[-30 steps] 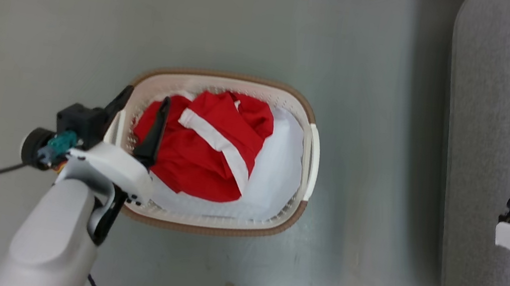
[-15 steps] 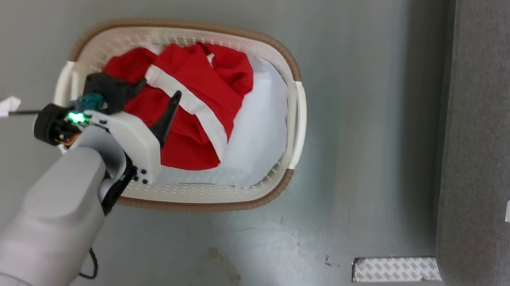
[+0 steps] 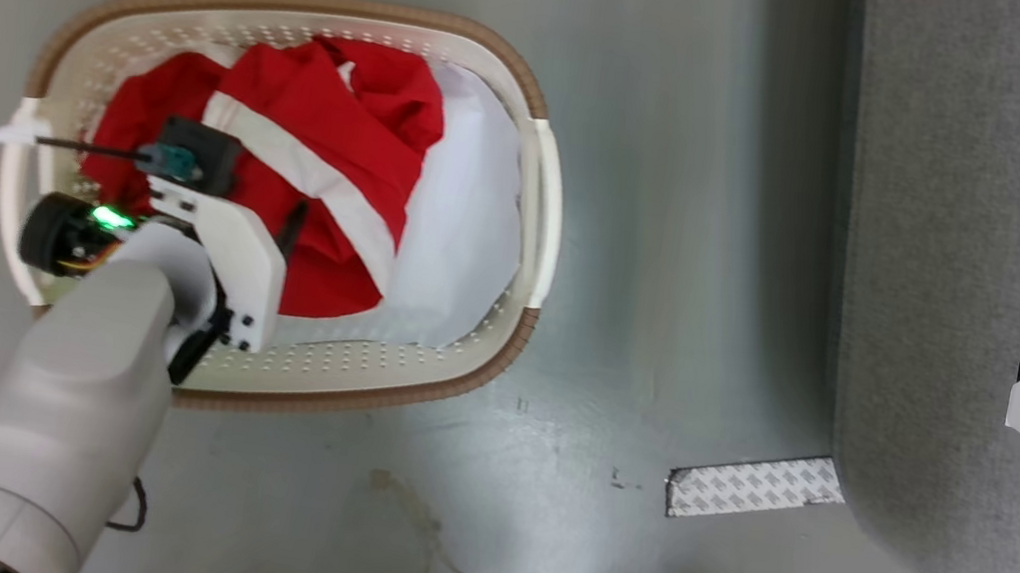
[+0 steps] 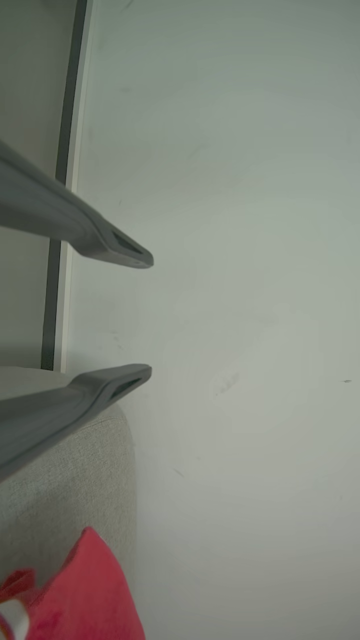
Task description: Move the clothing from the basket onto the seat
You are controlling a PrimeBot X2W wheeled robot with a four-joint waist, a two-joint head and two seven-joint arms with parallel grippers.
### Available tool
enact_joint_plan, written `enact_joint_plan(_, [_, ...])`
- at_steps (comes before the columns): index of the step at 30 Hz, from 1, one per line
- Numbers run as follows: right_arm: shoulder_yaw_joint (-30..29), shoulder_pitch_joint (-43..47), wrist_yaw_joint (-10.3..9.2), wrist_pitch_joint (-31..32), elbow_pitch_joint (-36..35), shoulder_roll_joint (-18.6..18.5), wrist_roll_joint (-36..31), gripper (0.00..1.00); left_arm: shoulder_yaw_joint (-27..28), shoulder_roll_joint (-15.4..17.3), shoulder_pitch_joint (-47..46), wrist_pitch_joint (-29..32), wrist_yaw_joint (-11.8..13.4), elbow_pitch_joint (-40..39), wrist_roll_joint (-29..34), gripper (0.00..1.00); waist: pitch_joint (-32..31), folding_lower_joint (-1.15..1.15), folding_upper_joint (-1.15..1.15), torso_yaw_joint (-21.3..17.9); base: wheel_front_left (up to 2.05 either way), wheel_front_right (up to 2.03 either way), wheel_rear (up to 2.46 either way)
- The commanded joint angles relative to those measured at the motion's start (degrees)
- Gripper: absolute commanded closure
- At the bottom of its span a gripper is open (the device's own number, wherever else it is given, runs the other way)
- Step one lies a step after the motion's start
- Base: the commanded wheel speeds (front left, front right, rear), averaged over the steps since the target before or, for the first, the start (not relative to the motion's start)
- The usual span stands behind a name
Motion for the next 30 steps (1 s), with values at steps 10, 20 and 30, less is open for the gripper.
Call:
enact_joint_plan(10, [0.54,-1.33,-0.15,0.02,0.17,1.07,0.35,0.0,-3.18,2.27,-2.61,6.56,0.19,3.72,1.93,0.0,2.54,-0.01,0.0,-3.43,0.0,0.0,0.0])
enact_joint_plan(20, [0.45,-1.46,-0.15,0.02,0.58,1.75,0.3,0.0,-7.21,3.32,-2.88,12.45,0.08,4.04,0.98,0.9,3.47,-0.01,0.0,-4.34,0.0,0.0,0.0])
enact_joint_plan(30, [0.0,-0.96,-0.15,0.02,1.79,1.16,-0.24,0.0,-9.78,2.26,-0.63,7.75,0.08,2.62,-3.03,1.0,-1.47,-0.01,0.0,-2.61,0.0,0.0,0.0])
